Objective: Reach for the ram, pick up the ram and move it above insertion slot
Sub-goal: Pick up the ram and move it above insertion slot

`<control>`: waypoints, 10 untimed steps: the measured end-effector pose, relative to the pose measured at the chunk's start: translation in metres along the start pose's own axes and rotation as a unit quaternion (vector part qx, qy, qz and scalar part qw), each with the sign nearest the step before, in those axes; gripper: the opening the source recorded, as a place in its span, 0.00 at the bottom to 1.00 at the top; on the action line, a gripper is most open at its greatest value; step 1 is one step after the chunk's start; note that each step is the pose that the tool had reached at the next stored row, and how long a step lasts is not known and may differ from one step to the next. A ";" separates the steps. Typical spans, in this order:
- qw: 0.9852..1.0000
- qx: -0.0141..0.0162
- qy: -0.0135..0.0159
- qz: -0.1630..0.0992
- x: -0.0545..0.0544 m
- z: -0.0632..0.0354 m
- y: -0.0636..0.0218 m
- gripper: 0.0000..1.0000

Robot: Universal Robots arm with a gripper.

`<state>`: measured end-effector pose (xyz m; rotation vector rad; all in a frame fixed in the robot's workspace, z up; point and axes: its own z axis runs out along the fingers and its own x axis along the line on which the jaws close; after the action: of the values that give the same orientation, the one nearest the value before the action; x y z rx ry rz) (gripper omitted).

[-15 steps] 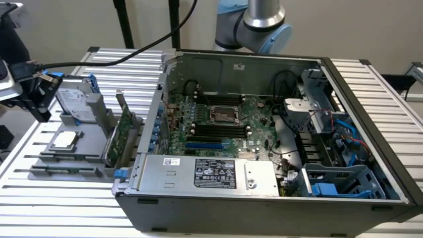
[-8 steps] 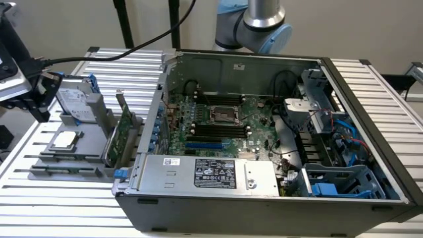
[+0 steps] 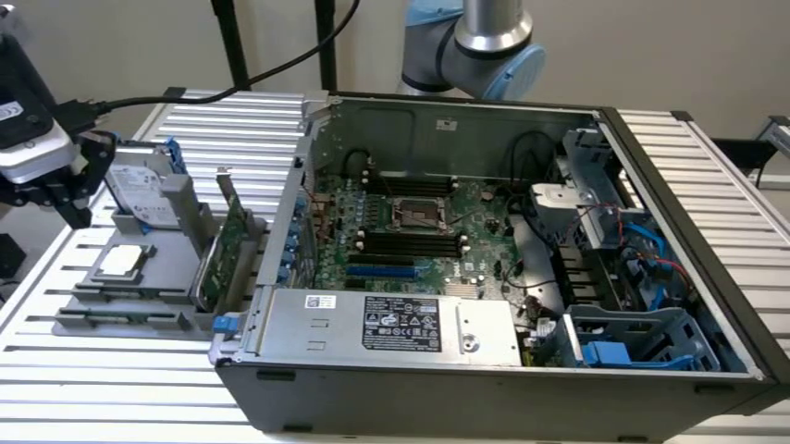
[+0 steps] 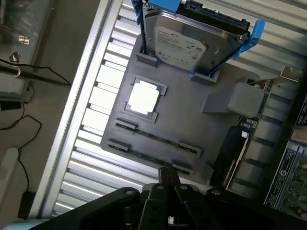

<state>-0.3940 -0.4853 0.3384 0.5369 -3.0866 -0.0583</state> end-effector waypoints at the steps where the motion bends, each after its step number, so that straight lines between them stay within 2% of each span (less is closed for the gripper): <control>1: 1.000 0.000 0.000 -0.009 0.000 0.0001 0.0000 0.11; 6: 0.999 0.000 0.002 -0.055 0.000 0.0002 0.0000 0.11; 10: 0.996 0.000 0.003 -0.091 0.000 0.0003 0.0000 0.11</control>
<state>-0.3940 -0.4853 0.3381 0.8137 -3.0220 -0.0568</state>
